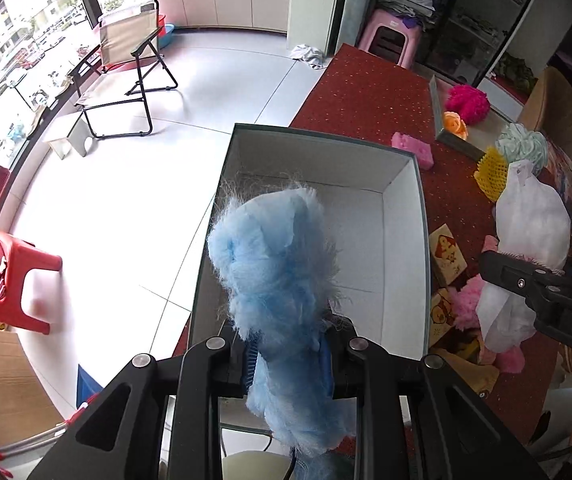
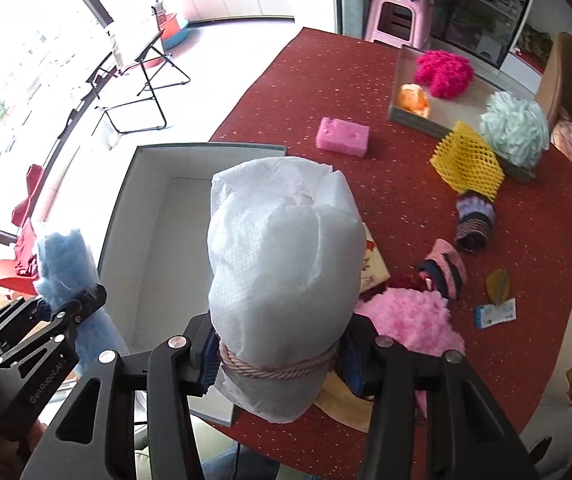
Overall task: Organize soft objects
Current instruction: 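Carry blue scarf into the white box with left tool while right tool carries white bundle there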
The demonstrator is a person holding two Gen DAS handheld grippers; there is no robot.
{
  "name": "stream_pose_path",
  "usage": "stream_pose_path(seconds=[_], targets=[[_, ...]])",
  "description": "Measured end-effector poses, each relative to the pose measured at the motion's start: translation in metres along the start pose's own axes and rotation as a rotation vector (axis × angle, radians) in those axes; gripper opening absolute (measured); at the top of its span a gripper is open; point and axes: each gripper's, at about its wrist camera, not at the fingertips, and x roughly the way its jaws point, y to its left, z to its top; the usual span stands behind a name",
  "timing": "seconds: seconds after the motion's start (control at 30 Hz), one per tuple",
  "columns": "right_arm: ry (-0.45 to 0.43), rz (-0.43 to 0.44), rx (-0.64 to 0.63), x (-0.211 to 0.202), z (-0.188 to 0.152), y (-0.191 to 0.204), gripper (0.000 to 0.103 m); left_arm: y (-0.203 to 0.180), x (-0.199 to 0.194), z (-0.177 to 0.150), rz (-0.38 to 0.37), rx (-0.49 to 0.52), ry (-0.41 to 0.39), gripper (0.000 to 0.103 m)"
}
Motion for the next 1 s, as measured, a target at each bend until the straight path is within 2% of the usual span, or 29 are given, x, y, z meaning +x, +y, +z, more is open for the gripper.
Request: stream_pose_path(seconds=[0.23, 0.47, 1.0], targets=[[0.039, 0.044, -0.071, 0.026, 0.017, 0.036, 0.052, 0.002, 0.02, 0.003, 0.015, -0.003, 0.029, 0.026], [0.098, 0.034, -0.074, 0.054, 0.028, 0.042, 0.053, -0.004, 0.04, 0.001, 0.001, 0.004, 0.079, 0.026], [0.158, -0.001, -0.074, 0.077, 0.039, 0.049, 0.053, 0.003, 0.069, 0.001, -0.026, -0.01, 0.145, 0.026]])
